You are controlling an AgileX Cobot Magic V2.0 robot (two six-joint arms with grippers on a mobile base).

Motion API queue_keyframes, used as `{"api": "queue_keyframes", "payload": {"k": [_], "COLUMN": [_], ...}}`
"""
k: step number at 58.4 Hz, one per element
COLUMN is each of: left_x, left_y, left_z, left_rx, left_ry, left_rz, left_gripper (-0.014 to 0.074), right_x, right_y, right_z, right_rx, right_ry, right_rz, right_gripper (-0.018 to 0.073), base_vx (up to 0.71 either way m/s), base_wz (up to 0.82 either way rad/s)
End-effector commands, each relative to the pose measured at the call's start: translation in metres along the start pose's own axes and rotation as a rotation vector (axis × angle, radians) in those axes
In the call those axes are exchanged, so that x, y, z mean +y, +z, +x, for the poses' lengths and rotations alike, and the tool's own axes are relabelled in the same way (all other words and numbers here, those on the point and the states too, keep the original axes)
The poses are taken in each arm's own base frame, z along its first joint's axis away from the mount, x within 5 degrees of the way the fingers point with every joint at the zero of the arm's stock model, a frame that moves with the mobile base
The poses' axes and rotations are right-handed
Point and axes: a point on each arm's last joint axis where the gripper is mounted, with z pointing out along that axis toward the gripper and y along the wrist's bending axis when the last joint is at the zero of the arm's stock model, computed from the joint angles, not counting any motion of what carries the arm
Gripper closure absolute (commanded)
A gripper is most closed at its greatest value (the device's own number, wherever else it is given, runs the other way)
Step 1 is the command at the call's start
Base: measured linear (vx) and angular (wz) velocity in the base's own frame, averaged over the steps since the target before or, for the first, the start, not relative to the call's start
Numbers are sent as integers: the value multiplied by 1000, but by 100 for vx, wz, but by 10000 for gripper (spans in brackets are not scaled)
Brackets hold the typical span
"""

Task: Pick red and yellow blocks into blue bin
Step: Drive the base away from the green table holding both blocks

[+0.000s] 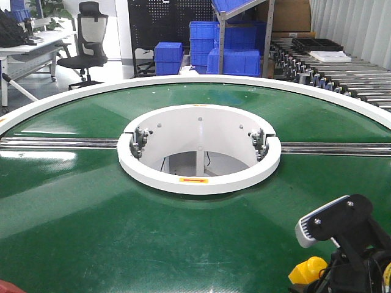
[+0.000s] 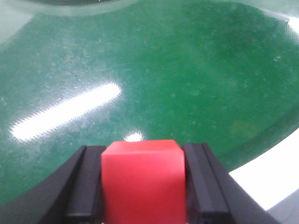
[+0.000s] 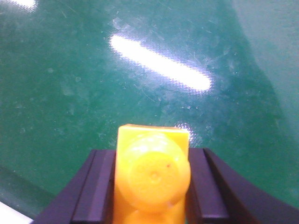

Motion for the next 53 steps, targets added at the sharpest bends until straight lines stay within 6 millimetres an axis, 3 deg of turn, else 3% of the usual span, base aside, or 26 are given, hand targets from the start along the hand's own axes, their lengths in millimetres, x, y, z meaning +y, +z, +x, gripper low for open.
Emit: {"api": "queue_keyframes", "payload": {"k": [1,53], "left_x": [-1,-1], "left_y": [-6,-7], "left_z": [-12,-12], "left_rx": [-93,-93], "left_ry": [-14,-14], "left_rz": [-1,-1], "left_gripper": [362,362], "right_x": [-2,-2], "right_y": [-12,-12], "right_z": [-13,-13], "right_rx": [-109,-109], "right_ry": [-16,-16], "right_rz": [9,9], "right_gripper": [335,335], "base_vx": [0,-2], "base_wz": [0,2]}}
